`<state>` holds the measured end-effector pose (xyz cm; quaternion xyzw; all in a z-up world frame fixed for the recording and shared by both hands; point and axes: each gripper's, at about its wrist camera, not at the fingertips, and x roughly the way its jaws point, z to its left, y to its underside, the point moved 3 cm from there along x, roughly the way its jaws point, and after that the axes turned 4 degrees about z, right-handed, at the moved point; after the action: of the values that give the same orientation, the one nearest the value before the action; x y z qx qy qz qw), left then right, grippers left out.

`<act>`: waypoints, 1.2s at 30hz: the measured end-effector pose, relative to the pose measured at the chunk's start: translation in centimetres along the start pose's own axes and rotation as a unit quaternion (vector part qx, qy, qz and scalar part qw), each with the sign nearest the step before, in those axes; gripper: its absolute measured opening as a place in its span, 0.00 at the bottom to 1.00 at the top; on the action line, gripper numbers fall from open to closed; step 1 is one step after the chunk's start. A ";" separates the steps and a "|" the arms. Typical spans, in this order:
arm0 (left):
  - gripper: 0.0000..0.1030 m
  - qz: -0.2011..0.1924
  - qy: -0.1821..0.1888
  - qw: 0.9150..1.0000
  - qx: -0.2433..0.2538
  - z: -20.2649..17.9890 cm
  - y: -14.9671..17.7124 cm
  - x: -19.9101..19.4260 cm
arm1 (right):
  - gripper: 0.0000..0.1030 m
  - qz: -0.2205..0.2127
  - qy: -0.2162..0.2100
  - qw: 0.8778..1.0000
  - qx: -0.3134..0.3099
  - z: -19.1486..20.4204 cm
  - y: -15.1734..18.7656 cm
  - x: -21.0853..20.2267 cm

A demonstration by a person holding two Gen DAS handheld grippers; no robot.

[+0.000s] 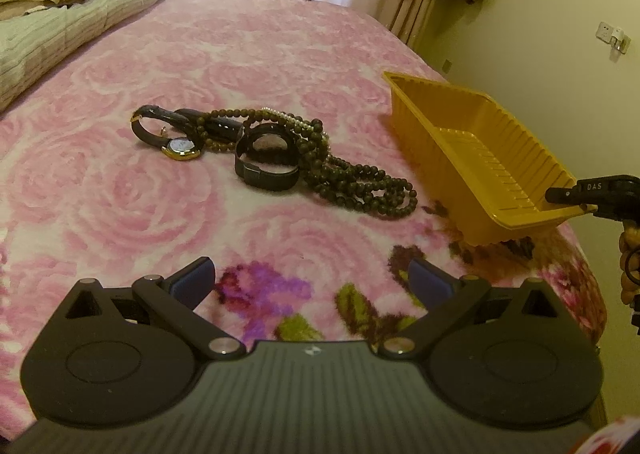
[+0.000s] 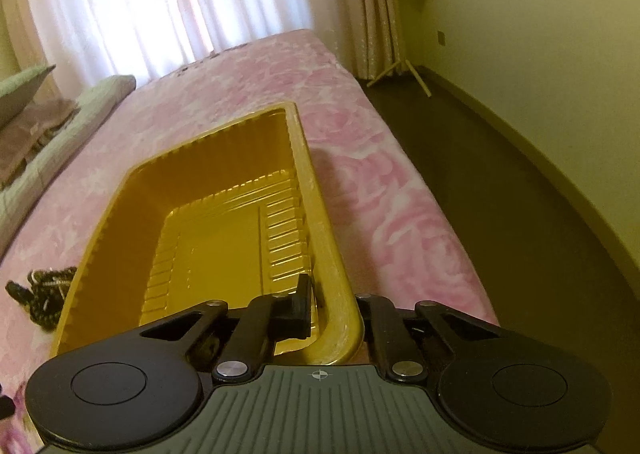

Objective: Organize jewelry
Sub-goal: 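Move the right gripper to the yellow tray and grasp its rim, then lower the left gripper onto the black-strap watch and close on it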

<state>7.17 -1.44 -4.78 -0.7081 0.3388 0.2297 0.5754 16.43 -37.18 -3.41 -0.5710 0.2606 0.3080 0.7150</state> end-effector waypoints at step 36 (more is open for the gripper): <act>0.83 -0.017 -0.018 0.996 0.088 2.5 -3.5 -1.1 | 0.04 -0.053 0.189 0.926 -0.323 9.3 0.4 -2.7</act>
<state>9.23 1.64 -2.26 -0.6563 0.3348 0.2017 0.6454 14.53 -28.47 0.29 -0.8318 0.2463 0.2235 0.4445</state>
